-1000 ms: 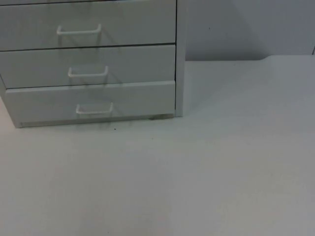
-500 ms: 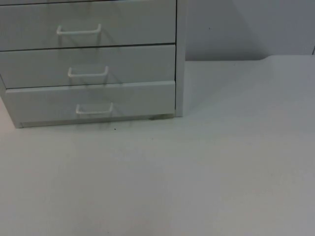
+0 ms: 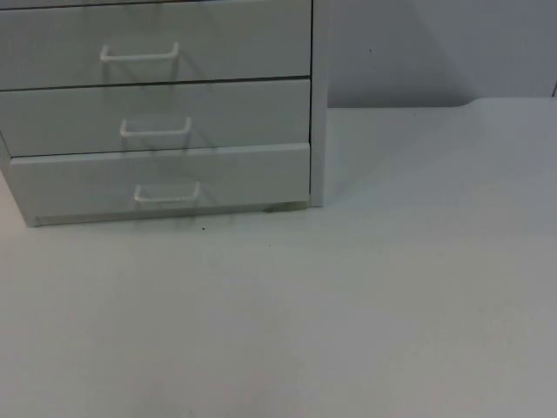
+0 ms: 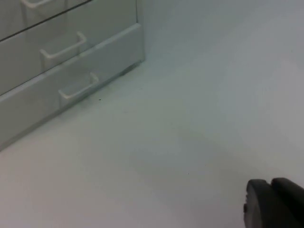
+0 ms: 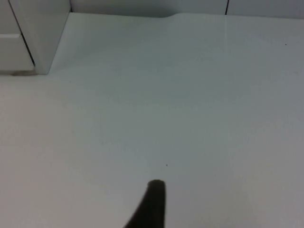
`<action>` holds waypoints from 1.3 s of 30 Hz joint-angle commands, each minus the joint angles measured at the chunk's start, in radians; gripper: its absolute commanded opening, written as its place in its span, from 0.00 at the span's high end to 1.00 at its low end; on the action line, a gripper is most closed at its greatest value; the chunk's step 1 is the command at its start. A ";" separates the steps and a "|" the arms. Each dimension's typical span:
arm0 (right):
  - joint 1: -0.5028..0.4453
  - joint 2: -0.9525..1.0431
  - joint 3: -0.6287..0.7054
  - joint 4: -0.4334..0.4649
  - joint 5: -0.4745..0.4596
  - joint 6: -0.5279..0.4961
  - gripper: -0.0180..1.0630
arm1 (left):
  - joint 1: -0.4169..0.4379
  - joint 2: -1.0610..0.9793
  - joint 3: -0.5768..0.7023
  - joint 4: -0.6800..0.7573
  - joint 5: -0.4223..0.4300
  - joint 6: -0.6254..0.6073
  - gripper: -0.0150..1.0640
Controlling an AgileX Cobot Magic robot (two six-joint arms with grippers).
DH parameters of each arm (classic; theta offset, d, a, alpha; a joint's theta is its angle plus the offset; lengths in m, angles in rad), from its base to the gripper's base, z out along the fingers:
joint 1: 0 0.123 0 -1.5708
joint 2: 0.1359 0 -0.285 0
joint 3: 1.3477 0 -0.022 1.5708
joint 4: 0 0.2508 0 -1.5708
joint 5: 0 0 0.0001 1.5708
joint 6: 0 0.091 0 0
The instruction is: Open the drawer with the left hand, place the block into the drawer with the right hand, then close the drawer with the left hand.
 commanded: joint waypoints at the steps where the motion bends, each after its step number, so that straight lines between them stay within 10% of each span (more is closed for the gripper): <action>1: -0.001 -0.003 0.004 -0.008 -0.003 -0.001 0.16 | -0.004 -0.004 0.004 -0.017 0.000 0.002 0.84; 5: -0.001 -0.003 0.004 -0.008 -0.003 -0.001 0.01 | -0.004 -0.004 0.004 -0.015 0.000 0.000 0.24; 8: -0.001 -0.003 0.004 -0.008 -0.003 -0.001 0.01 | -0.004 -0.004 0.004 -0.015 0.000 -0.004 0.02; 39: -0.001 -0.003 0.004 -0.003 -0.003 -0.001 0.01 | 0.013 -0.004 0.004 -0.006 0.000 0.025 0.02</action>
